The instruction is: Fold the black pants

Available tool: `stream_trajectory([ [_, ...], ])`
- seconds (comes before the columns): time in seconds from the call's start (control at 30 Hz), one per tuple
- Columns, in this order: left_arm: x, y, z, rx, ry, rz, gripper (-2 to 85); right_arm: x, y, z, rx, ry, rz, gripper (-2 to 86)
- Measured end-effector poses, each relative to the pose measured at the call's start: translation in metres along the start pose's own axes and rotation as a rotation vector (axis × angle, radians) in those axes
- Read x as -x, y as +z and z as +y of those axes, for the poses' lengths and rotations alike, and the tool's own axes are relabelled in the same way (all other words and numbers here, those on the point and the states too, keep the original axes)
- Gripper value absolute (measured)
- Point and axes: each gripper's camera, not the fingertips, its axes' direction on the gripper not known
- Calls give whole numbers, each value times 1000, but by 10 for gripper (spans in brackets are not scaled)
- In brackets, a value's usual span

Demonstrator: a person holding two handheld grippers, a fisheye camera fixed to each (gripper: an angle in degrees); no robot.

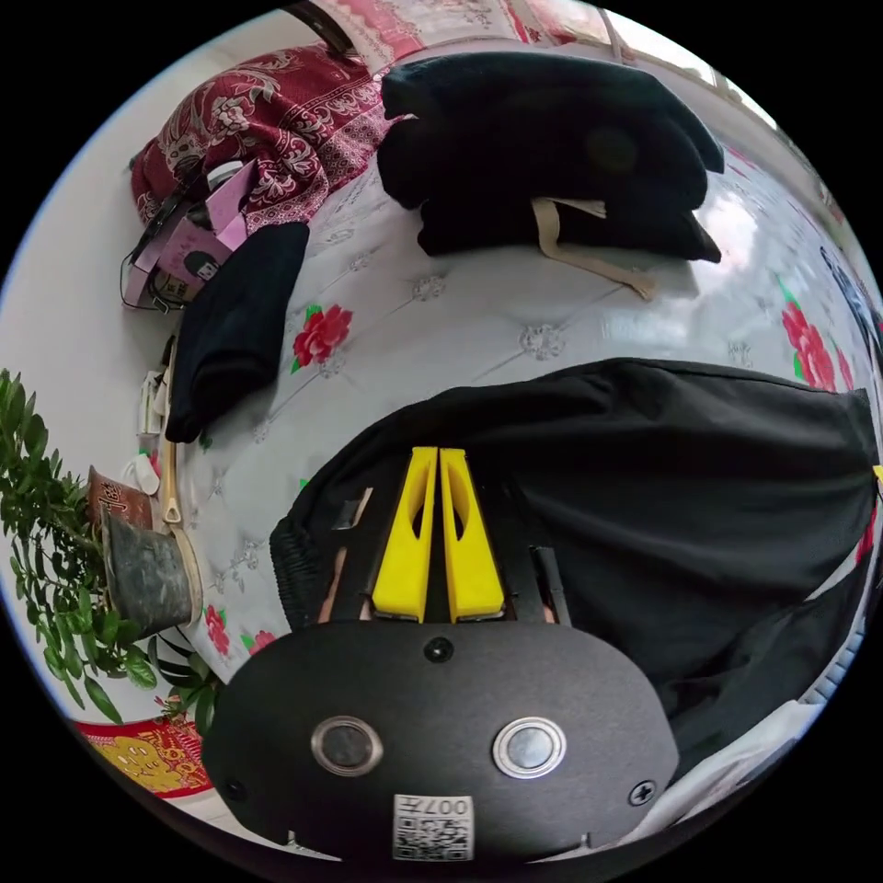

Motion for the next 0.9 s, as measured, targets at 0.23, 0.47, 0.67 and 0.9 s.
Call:
stream_trajectory([
  [0.23,31,-2,-1,13,-128,161,-10,-62,5,-5,23,352,-303,0],
  [0.47,69,-72,101,-133,-235,220,-7,-91,-21,94,-109,603,-556,24],
  [0.67,97,-99,214,-43,-358,148,26,-81,-33,197,16,721,-510,76],
  [0.9,94,-77,261,109,-414,199,76,-70,-10,267,215,922,-471,124],
])
